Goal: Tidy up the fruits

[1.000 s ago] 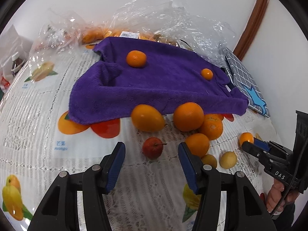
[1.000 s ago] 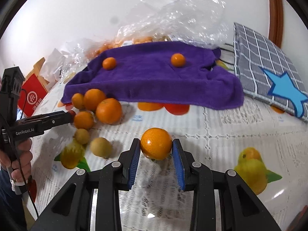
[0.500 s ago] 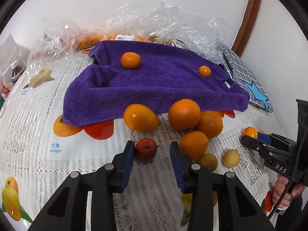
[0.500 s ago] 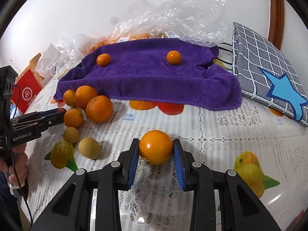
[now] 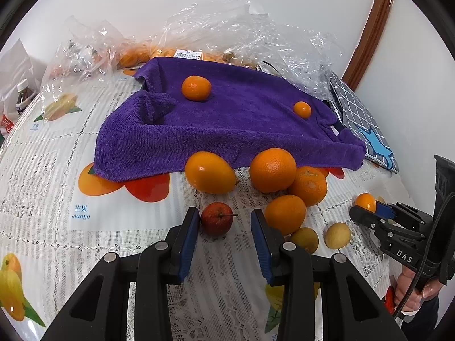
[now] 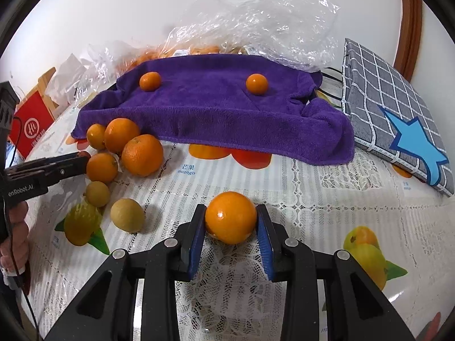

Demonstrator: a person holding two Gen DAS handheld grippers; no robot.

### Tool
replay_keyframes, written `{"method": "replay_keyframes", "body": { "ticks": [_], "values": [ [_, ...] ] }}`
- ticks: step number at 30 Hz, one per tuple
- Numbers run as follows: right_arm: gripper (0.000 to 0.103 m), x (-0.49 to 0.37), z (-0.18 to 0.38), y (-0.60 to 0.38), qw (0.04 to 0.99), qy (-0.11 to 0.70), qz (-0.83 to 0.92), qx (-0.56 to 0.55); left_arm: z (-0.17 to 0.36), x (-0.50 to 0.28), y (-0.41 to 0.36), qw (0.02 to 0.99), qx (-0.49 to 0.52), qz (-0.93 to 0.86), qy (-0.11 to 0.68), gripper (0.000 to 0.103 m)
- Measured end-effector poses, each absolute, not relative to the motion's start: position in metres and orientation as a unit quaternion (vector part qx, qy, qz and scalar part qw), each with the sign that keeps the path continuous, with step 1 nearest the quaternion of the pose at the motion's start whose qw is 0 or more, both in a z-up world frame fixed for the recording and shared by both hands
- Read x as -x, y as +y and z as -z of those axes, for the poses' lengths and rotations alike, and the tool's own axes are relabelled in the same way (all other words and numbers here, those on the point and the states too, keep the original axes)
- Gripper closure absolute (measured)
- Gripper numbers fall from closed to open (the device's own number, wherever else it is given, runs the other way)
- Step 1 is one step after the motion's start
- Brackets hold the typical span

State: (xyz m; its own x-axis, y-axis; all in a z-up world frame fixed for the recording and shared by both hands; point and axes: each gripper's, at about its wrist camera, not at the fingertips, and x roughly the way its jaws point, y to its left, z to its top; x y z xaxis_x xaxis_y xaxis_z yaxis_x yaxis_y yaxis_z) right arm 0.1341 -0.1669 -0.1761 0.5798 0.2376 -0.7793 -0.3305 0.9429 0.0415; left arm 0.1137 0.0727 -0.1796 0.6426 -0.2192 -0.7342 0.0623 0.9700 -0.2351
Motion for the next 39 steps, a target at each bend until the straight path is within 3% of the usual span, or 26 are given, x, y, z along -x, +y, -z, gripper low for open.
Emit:
{"method": "replay_keyframes", "body": {
  "ticks": [4,7,11,28,39],
  "values": [
    [0.068,-0.133,0.176,-0.170,0.887,0.430,-0.159,0.049,0.179,-0.113,0.070,0.902,0.086,0.073,0.416,0.067],
    [0.069,-0.132,0.175,-0.171,0.888,0.428,-0.162,0.046,0.180,-0.113,0.075,0.902,0.096,0.062,0.416,0.080],
    [0.069,-0.131,0.173,-0.176,0.888,0.424,-0.175,0.025,0.181,-0.110,0.089,0.899,0.141,0.073,0.407,0.080],
    [0.069,-0.136,0.161,-0.199,0.893,0.417,-0.168,-0.033,0.171,-0.099,0.090,0.907,0.155,0.092,0.380,0.080],
    [0.069,-0.167,0.104,-0.202,0.922,0.356,-0.147,-0.032,0.091,-0.139,0.080,0.937,0.128,0.107,0.307,0.080]
  ]
}}
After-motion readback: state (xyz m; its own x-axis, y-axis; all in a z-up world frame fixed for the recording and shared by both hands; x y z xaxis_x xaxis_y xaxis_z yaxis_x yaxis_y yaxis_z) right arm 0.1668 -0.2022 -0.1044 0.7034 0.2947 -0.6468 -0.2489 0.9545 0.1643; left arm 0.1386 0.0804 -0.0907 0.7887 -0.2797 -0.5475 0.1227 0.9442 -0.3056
